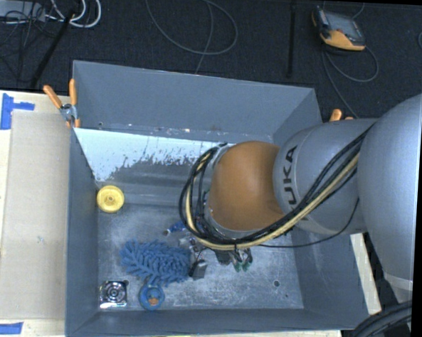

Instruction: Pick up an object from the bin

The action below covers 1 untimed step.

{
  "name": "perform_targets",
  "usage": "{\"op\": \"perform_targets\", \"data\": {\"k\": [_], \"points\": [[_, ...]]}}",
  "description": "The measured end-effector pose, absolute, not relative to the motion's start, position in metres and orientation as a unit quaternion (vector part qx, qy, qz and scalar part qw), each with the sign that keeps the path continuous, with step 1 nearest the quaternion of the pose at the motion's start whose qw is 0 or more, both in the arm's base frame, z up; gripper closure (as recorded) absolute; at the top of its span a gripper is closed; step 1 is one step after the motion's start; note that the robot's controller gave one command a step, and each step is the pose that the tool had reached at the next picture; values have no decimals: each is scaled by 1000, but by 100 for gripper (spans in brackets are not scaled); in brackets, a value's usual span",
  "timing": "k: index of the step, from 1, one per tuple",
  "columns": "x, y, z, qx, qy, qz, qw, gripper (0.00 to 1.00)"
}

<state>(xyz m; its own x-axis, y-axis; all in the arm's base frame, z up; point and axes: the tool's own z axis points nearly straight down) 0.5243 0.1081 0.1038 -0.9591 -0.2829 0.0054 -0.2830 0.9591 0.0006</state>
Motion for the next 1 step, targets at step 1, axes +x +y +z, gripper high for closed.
{"op": "perform_targets", "data": {"k": [1], "points": [[548,99,136,135,-991,0,0,100]]}}
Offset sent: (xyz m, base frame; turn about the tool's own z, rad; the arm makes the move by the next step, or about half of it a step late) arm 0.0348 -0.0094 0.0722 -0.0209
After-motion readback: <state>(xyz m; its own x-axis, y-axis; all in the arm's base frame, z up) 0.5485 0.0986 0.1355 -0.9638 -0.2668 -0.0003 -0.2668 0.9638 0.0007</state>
